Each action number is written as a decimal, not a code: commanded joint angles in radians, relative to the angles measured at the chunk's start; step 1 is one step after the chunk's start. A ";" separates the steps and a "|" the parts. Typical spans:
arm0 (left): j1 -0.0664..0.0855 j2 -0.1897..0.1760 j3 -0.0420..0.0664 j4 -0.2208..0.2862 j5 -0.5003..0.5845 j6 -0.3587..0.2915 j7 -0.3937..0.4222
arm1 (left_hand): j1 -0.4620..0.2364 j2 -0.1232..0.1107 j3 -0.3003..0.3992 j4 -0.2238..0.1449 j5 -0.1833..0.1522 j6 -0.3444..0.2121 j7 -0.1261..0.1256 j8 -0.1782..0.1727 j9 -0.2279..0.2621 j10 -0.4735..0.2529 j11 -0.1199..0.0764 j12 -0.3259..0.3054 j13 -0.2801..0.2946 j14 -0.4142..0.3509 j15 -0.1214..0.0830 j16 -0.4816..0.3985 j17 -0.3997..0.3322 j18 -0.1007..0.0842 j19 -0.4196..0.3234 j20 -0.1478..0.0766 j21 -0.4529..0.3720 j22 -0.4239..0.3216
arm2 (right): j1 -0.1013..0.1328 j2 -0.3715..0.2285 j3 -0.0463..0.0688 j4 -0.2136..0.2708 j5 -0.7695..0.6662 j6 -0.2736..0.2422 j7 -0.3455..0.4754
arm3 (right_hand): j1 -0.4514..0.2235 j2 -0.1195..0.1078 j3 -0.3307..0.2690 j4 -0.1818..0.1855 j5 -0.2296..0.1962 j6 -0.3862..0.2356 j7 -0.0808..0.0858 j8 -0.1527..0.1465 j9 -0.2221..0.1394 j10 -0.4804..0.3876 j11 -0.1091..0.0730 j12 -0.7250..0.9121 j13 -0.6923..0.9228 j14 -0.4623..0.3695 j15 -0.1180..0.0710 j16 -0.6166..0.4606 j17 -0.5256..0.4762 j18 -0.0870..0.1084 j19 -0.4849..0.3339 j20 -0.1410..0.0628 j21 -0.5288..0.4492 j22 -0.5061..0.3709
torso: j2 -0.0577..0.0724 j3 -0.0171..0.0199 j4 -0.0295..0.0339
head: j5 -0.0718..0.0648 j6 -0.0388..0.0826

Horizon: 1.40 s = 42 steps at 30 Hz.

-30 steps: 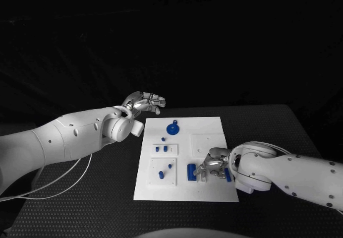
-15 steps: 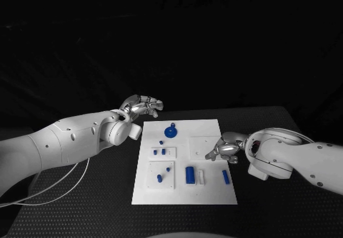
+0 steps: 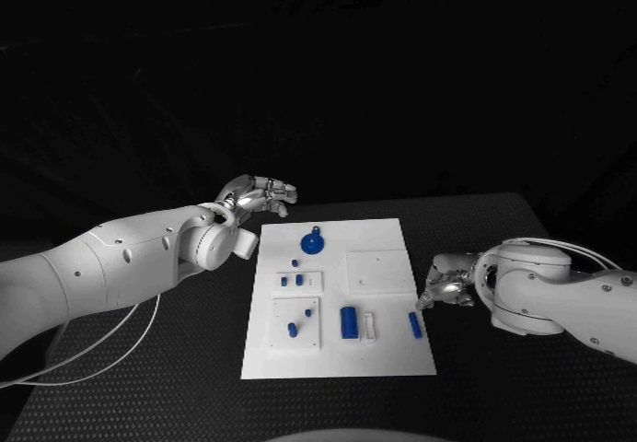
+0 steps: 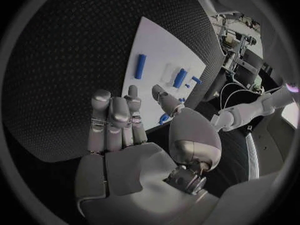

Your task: Assemble the parts on the task board

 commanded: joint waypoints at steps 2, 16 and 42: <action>0.001 0.000 0.001 0.003 0.004 0.014 0.007 | -0.009 0.000 -0.001 0.006 0.002 -0.004 -0.003 0.004 0.001 -0.008 -0.002 0.003 -0.002 0.007 0.001 -0.007 0.001 0.008 0.009 0.001 -0.005 0.002 | -0.021 0.002 -0.003 -0.005 -0.042 0.046 -0.022 | -0.004 -0.005 0.000 0.008 0.002 0.005 0.001 0.001 0.002 0.008 -0.001 -0.005 0.000 -0.001 0.003 0.006 -0.002 0.029 -0.001 0.005 0.005 0.001 | -0.001 -0.0015 0.0001 | -0.004 -0.001; 0.001 -0.003 0.001 0.003 0.004 0.016 0.008 | -0.009 0.000 -0.001 0.007 0.002 -0.004 -0.003 0.004 0.001 -0.008 -0.002 0.003 -0.002 0.008 0.001 -0.008 0.002 0.008 0.010 0.001 -0.006 0.002 | -0.075 0.051 -0.003 -0.026 -0.058 0.022 -0.022 | -0.016 -0.008 -0.005 0.016 0.002 0.007 0.000 0.001 0.002 0.009 -0.001 -0.007 0.000 -0.002 0.004 0.008 -0.003 0.029 -0.003 0.007 0.005 0.001 | 0.001 -0.0022 0.0028 | -0.004 -0.006; 0.001 -0.007 0.000 0.006 0.004 0.016 0.006 | -0.009 0.000 -0.001 0.008 0.002 -0.004 -0.003 0.005 0.001 -0.008 -0.002 0.003 -0.002 0.008 0.001 -0.009 0.004 0.008 0.010 0.001 -0.008 0.004 | -0.135 0.142 -0.015 -0.083 -0.383 -0.008 -0.027 | 0.005 0.010 0.007 -0.001 0.002 0.013 -0.003 0.002 0.005 0.014 -0.004 -0.009 0.000 -0.003 0.004 0.013 -0.006 0.029 -0.003 0.005 0.009 0.002 | 0.001 -0.0010 0.0024 | 0.008 -0.012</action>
